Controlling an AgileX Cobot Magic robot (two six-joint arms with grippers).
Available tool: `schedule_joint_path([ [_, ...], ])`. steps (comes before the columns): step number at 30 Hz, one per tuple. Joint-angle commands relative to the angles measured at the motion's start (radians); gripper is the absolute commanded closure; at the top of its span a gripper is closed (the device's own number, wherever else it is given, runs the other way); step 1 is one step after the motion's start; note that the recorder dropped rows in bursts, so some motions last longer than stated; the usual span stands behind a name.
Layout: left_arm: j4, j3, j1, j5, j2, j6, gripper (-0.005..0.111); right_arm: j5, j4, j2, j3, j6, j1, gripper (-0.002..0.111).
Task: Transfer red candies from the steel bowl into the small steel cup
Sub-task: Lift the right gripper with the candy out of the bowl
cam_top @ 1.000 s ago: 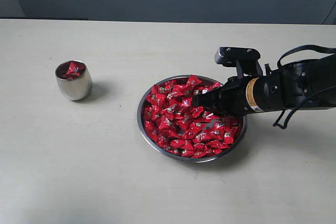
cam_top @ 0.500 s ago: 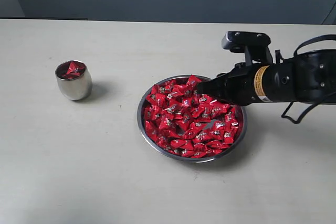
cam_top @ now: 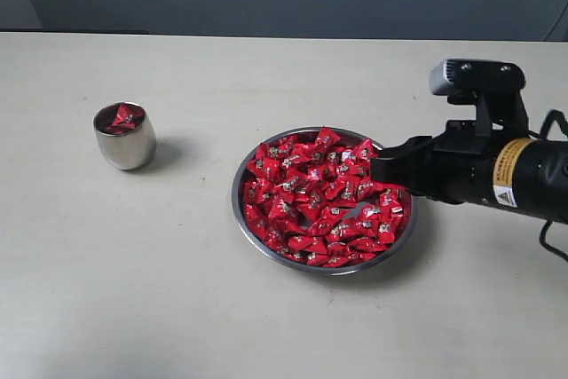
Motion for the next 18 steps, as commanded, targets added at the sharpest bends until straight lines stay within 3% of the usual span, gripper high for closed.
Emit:
schedule_joint_path([
  [1, 0.001, 0.004, 0.001, 0.001, -0.004, -0.001, 0.106, -0.097, 0.382, -0.030, 0.083, -0.336, -0.003, 0.109],
  [11, 0.001, 0.004, 0.001, 0.001, -0.004, -0.001, 0.106, -0.193, 0.357, 0.006, 0.088, -0.370, -0.003, 0.109],
  [18, 0.001, 0.004, 0.001, 0.001, -0.004, -0.001, 0.106, -0.196, 0.267, 0.144, -0.034, -0.368, -0.003, 0.109],
])
